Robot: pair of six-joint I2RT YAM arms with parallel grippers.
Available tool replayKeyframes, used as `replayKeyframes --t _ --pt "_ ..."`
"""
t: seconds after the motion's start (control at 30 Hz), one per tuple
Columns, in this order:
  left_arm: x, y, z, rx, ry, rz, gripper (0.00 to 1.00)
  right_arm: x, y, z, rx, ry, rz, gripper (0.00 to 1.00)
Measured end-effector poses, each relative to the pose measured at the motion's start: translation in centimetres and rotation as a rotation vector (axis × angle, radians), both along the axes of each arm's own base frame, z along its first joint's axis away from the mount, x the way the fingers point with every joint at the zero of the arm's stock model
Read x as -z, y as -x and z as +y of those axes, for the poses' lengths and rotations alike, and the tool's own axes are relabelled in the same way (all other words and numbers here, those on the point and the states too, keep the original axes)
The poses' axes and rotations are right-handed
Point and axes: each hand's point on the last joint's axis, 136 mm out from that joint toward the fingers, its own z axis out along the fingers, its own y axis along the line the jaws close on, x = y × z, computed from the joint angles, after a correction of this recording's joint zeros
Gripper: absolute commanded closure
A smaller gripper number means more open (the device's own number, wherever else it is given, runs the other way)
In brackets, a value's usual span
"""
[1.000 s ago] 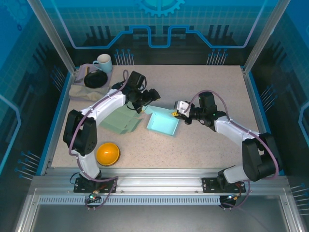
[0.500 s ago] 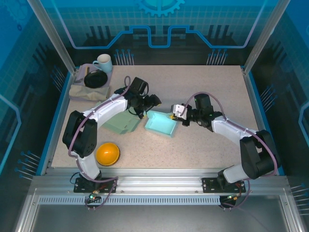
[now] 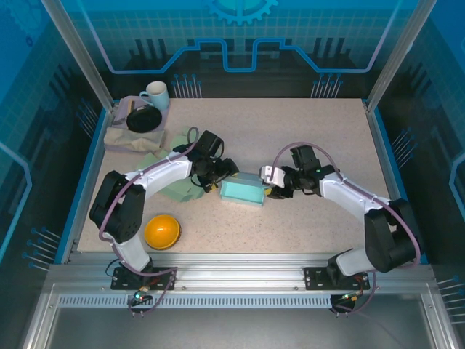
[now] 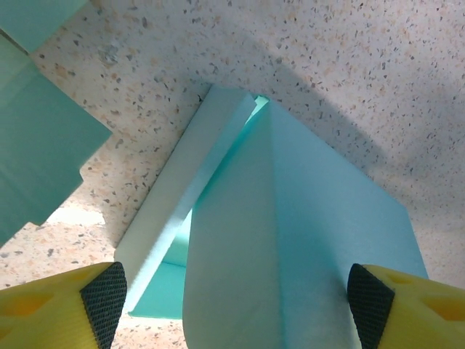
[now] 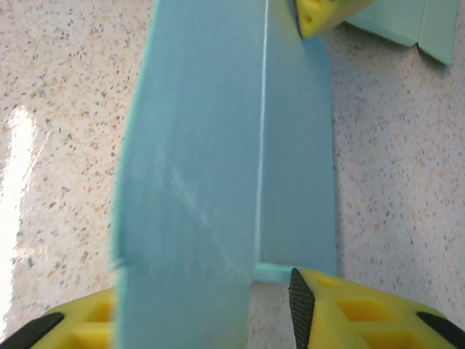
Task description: Fold the paper box
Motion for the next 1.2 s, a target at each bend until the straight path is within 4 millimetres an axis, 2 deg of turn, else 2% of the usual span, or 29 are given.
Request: replayKeyframes --t 0.07,0.23,0.27,0.3,0.43,0.53,0.7,0.77,0.9,1.2 --pt "0.0 -0.1 0.2 0.002 -0.011 -0.009 0.16 -0.8 0.3 -0.4 0.015 0.007 -0.012 0.44" --pt "0.2 0.0 0.5 0.008 -0.039 -0.017 0.16 -4.7 0.9 -0.9 0.071 -0.041 -0.082 0.40" --pt "0.2 0.1 0.5 0.009 -0.043 -0.017 0.16 -5.6 1.0 -1.0 0.088 -0.055 -0.099 0.08" --pt "0.3 0.3 0.6 0.011 -0.049 -0.016 0.16 -6.4 1.1 -1.1 0.113 -0.071 -0.104 0.00" --pt "0.8 1.0 0.6 0.020 -0.073 -0.010 0.16 -8.7 1.0 -2.0 0.260 -0.135 -0.097 0.00" --pt "1.2 1.5 0.6 0.026 -0.092 -0.005 0.16 -9.4 0.5 -3.0 0.438 -0.177 -0.036 0.00" --pt "2.0 2.1 0.9 0.030 -0.119 0.004 0.16 -11.5 -1.8 -6.1 0.855 -0.227 0.081 0.00" --pt "2.2 2.3 0.9 0.033 -0.127 0.005 0.16 -11.7 -2.2 -7.0 0.987 -0.257 0.124 0.00" --pt "2.6 2.9 0.7 0.040 -0.146 0.009 0.16 -9.5 -2.0 -7.3 1.151 -0.261 0.235 0.00" --pt "3.8 3.4 0.7 0.046 -0.170 0.025 0.16 -0.6 -0.7 -2.8 1.225 -0.052 0.402 0.00"
